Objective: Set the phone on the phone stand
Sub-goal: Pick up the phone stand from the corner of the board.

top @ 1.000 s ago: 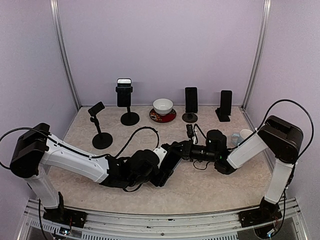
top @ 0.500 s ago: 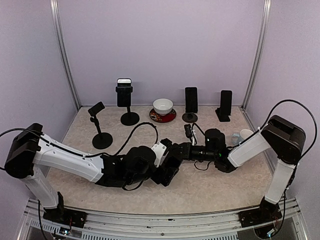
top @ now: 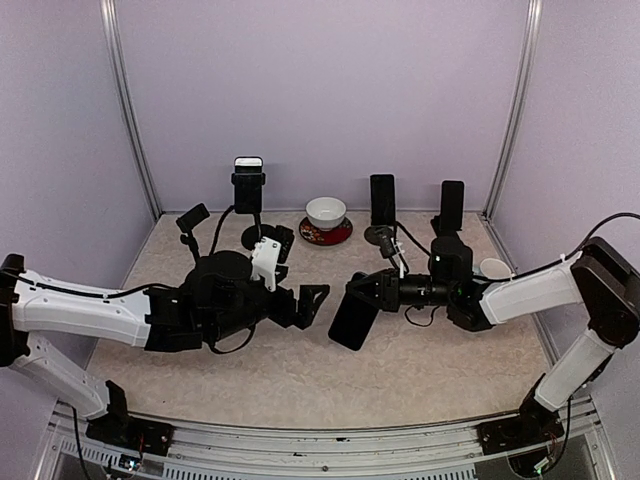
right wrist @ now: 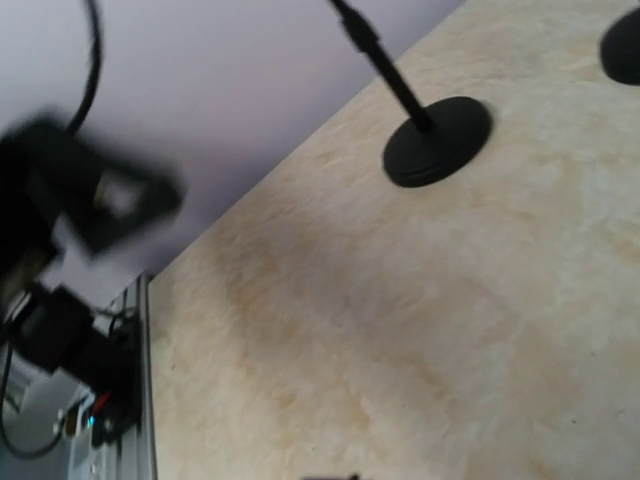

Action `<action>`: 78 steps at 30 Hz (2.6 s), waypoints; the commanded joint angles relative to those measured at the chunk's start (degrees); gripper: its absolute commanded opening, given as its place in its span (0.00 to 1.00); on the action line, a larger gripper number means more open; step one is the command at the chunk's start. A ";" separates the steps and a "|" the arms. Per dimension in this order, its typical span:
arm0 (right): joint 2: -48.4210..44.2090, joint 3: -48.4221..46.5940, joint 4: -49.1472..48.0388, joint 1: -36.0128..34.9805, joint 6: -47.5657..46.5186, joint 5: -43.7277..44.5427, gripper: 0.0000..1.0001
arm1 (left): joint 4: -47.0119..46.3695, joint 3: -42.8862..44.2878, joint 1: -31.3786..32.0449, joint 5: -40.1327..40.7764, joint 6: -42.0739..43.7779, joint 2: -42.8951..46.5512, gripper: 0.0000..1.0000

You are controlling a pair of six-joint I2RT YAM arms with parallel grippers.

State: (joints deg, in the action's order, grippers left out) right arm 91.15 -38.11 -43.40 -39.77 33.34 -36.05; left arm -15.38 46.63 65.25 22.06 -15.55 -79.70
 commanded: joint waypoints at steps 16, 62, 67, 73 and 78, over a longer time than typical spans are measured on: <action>-9.31 0.08 9.76 1.14 -13.99 -7.62 0.00 | 14.23 -0.52 -16.26 5.73 -5.24 16.88 0.99; -13.37 2.91 12.97 2.94 -15.54 -0.17 0.00 | 18.79 -1.70 -57.07 -26.33 -16.31 19.98 0.99; -13.43 3.13 12.99 2.94 -15.64 -0.16 0.00 | 13.76 -4.28 -60.47 -33.02 -18.71 18.88 0.98; -13.45 3.38 12.91 3.03 -15.83 -0.25 0.00 | 8.78 -5.50 -61.65 -38.68 -19.66 16.20 0.96; -13.31 3.59 12.66 3.03 -15.71 -0.46 0.00 | 5.70 -6.23 -61.74 -40.45 -20.34 14.52 0.93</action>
State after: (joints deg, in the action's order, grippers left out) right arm 79.48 -34.83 -27.38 -37.30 17.58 -35.77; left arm -4.34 41.63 3.86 -14.94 -34.87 -64.29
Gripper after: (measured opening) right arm 0.098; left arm 0.945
